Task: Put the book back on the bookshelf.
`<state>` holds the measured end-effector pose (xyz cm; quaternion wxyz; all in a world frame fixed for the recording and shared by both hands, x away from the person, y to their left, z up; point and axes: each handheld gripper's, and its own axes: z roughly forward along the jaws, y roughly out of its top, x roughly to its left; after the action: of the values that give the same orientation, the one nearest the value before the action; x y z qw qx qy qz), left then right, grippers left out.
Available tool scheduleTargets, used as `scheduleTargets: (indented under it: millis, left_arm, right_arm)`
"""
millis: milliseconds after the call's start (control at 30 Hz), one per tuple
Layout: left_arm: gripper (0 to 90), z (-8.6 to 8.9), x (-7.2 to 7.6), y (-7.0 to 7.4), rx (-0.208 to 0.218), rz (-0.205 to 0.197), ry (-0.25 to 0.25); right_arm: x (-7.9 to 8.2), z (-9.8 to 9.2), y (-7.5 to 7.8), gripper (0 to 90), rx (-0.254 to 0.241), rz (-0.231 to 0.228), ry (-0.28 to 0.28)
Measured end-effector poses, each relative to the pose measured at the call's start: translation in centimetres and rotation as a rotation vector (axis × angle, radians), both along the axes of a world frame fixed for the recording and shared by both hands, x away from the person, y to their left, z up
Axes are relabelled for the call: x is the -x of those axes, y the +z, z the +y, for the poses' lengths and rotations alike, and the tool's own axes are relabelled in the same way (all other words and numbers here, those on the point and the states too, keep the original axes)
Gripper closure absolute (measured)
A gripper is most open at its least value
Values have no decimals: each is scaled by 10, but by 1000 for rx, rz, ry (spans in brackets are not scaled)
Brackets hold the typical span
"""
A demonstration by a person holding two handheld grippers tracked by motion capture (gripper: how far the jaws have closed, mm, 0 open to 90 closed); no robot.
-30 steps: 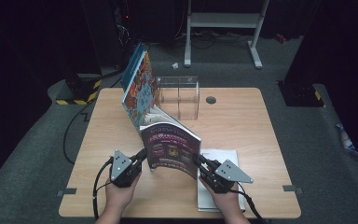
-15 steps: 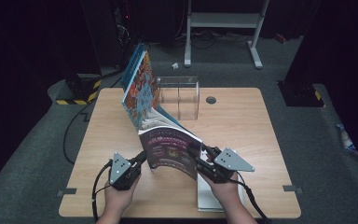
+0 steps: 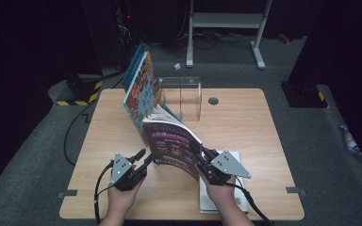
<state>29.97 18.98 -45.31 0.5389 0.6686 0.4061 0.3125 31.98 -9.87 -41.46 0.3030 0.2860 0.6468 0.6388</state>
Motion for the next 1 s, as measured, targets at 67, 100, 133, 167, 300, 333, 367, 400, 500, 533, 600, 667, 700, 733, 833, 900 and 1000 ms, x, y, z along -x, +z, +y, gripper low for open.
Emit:
scheduleTargets:
  millis: [67,100,133,167,300,333,367,400,500,533,600,667,700,733,833,900,1000]
  left_arm:
    - [569,-2,-1,1,10,-3,-2]
    - [568,-3,-1,1,16,-3,-6]
    - [568,-4,-2,2,18,-5,-12]
    - [551,-6,-3,3,27,-7,-28]
    - [535,-12,-5,7,31,-17,-52]
    - [523,-14,-5,9,38,-24,-61]
    - [512,-16,-6,10,41,-27,-69]
    - [509,-18,-7,12,39,-32,-74]
    - [494,-23,-8,16,45,-38,-88]
    - [488,-24,-9,17,43,-39,-90]
    - [486,-26,-9,19,45,-44,-91]
    - [480,-26,-11,21,42,-43,-91]
    - [475,-26,-11,21,56,-39,-91]
    - [473,-27,-12,22,57,-38,-94]
    - [458,-29,-13,23,59,-35,-98]
    - [443,-31,-14,25,60,-33,-104]
    - [418,-35,-15,27,60,-34,-121]
  right_arm:
    - [-3,4,-1,839,-26,-3,-33]
    - [-5,5,-1,839,-33,-6,-44]
    - [-5,5,-1,839,-33,-6,-44]
    - [-8,8,0,839,-51,-9,-66]
    - [-14,11,-1,837,-60,-2,-88]
    - [-15,12,-3,837,-50,6,-93]
    - [-15,13,-5,836,-54,2,-95]
    - [-14,13,-6,835,-58,-8,-92]
    - [-13,12,-6,827,-56,-5,-81]
    - [-13,12,-6,820,-54,-2,-74]
    - [-13,12,-7,802,-50,-1,-69]
    - [-13,12,-7,792,-50,4,-67]
    - [-14,12,-8,791,-44,10,-65]
    - [-14,12,-9,788,-42,15,-63]
    - [-14,10,-13,769,-36,34,-57]
    - [-14,8,-16,762,-26,39,-55]
    - [-13,5,-21,751,-20,52,-49]
